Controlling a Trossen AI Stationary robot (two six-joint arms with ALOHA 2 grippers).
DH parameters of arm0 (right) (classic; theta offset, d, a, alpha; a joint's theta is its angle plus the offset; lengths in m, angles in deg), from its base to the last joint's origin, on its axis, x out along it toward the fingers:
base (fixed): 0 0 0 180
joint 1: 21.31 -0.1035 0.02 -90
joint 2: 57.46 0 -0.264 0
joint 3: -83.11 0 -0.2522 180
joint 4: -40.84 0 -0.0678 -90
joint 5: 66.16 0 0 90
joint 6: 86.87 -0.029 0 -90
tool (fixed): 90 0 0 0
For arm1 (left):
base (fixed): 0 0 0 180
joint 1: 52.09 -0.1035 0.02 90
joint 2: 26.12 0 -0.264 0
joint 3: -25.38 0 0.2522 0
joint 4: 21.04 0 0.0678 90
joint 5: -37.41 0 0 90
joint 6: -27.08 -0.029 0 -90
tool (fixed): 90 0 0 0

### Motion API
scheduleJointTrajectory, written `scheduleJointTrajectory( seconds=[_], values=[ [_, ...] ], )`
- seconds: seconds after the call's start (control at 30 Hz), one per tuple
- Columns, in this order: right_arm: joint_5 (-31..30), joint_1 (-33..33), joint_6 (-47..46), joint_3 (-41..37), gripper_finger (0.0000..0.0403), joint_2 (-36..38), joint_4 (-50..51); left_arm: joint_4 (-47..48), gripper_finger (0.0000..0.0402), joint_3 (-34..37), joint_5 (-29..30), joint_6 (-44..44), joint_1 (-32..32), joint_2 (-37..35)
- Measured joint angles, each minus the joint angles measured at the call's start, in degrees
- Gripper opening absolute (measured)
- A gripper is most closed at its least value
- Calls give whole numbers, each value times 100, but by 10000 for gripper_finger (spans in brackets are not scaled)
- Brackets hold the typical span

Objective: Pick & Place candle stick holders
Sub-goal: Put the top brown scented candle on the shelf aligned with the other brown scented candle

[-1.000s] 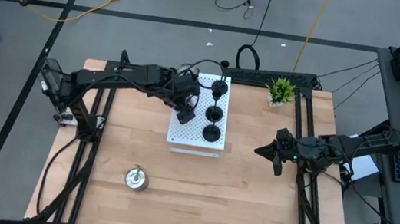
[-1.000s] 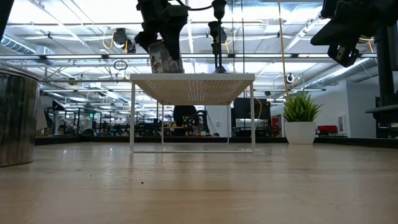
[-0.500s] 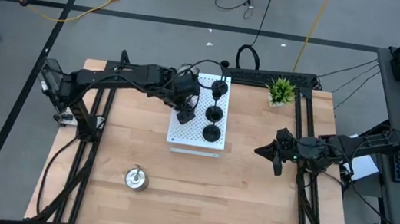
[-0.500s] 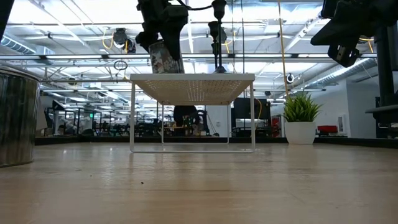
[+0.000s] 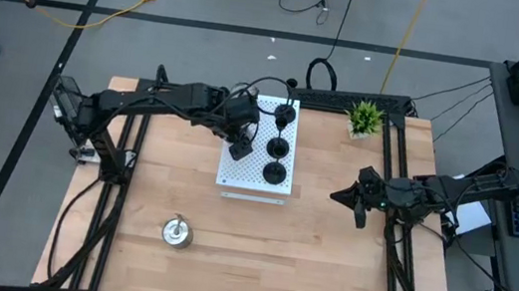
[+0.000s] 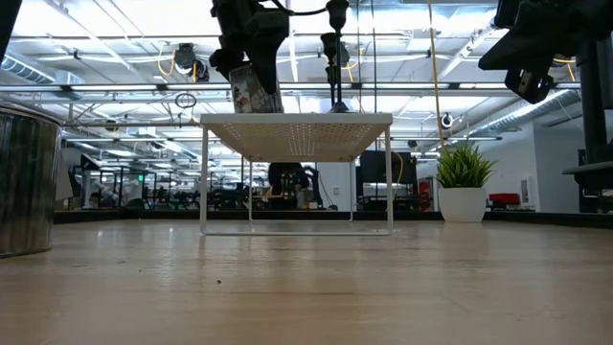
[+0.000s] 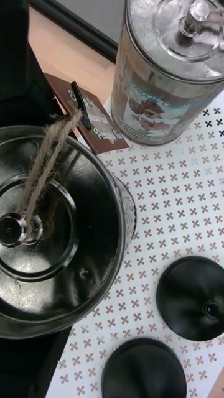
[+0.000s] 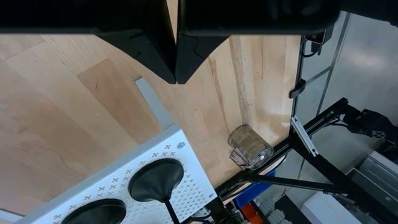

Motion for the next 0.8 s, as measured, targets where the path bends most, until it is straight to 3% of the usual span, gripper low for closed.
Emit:
scheduleJointTrajectory(
  seconds=[0.8],
  values=[
    [11, 0, 2, 0, 0, 1, 2, -52, 390, 0, 35, -149, -71, -11]
  ],
)
